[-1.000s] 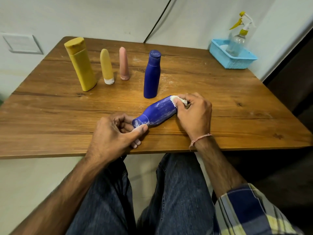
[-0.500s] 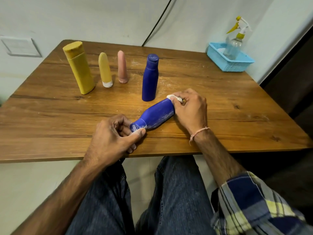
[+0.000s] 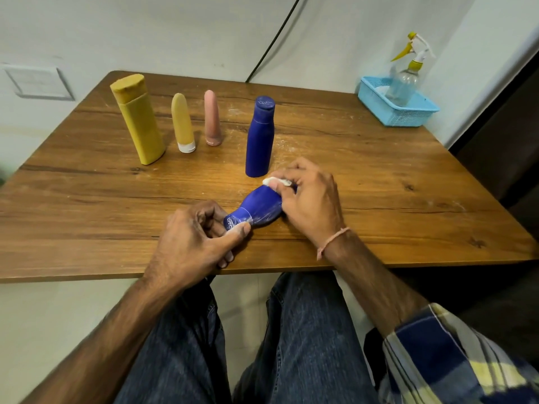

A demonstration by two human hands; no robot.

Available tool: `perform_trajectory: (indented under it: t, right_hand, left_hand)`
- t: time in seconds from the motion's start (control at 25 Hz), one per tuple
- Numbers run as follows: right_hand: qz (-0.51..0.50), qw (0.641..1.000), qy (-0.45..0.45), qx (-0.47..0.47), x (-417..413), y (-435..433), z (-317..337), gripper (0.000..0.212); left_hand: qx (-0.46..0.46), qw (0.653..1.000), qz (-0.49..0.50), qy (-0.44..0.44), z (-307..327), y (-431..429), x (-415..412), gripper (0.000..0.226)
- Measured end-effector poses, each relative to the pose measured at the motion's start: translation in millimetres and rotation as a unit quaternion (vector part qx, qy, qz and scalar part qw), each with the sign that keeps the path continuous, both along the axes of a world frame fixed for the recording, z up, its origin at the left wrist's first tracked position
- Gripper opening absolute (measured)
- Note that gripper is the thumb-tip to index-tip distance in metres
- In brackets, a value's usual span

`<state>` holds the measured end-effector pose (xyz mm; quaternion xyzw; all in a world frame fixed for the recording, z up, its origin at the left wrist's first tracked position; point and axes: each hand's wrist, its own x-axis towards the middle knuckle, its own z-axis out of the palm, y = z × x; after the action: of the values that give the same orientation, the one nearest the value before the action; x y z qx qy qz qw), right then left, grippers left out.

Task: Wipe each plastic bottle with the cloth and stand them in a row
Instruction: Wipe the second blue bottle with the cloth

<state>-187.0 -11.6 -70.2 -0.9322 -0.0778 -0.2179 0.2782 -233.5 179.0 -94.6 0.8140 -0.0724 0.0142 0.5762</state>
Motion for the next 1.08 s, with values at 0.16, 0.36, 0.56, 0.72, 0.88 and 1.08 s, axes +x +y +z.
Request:
perform_trajectory:
  t: [0.16,0.36,0.56,0.72,0.88,1.08]
  right_hand:
    - [0.086,0.996,-0.023,-0.013,-21,4,-3,0.014]
    - [-0.073,0.997,0.004,-0.022,16,-16,0,0.019]
    - [0.063,0.997,0.017,-0.04,2,0,2,0.016]
    - [-0.068,0.997,-0.005,-0.036,16,-13,0,0.021]
    - [0.034,0.996,-0.063,0.049,-37,8,-22,0.012]
    - [-0.122,0.99,-0.048,0.056,3,-27,-17,0.015]
  left_hand:
    - [0.011,1.0,-0.002,0.006,0,-1,1,0.024]
    - [0.013,1.0,0.001,0.008,1,0,3,0.029]
    - [0.022,1.0,0.006,0.01,2,-3,1,0.027]
    - [0.023,0.999,0.021,0.006,3,-4,1,0.028]
    - [0.033,0.999,0.015,0.023,1,-4,3,0.03]
    - [0.052,0.997,-0.02,0.048,7,-3,7,0.034]
